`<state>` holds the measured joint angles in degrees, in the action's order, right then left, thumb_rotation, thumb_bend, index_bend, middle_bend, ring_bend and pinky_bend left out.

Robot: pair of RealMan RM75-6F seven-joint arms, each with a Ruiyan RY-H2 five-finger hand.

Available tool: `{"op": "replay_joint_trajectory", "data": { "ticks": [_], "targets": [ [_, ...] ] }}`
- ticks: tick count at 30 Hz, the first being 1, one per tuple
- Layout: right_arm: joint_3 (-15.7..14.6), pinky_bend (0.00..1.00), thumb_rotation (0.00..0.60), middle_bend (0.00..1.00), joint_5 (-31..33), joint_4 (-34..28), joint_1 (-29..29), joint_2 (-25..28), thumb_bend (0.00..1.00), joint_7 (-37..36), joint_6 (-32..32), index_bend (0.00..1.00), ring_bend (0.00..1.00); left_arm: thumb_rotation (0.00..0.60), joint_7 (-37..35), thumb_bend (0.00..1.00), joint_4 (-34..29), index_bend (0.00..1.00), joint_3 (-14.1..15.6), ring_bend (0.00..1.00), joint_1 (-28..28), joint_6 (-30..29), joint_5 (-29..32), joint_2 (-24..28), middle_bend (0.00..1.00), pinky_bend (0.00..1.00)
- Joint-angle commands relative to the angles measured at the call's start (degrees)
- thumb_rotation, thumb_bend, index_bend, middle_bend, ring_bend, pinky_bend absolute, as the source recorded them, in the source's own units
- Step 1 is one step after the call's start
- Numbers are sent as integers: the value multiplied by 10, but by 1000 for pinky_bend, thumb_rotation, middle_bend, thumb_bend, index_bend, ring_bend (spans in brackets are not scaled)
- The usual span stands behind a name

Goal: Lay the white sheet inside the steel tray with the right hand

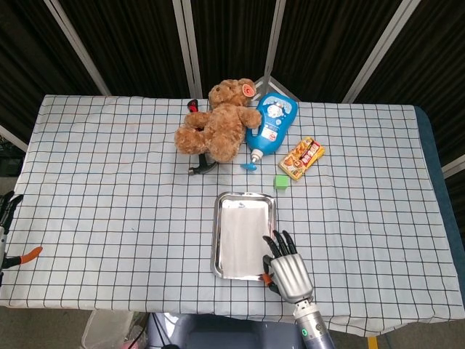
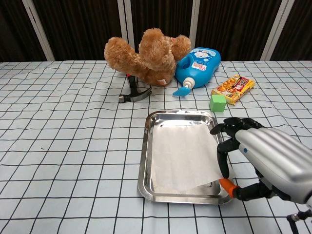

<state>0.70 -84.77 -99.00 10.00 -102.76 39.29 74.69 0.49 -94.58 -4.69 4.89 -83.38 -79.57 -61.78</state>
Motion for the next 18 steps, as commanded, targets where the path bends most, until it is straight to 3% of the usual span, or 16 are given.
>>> {"op": "replay_joint_trajectory", "data": {
  "ticks": [1,12,18],
  "targets": [
    [4,0,600,185,18,-7,-3,-11,479,15,0,665,34,600,-2,0,1,0,-1,0,0,1,2,0,0,0],
    [7,0,600,185,44,3,0,-41,479,59,8,661,12,600,-7,0,1,0,-3,0,0,0,4,1,0,0],
    [8,0,600,185,53,4,2,-54,479,79,15,564,0,600,-10,0,1,0,-4,0,1,1,5,2,0,0]
  ]
}}
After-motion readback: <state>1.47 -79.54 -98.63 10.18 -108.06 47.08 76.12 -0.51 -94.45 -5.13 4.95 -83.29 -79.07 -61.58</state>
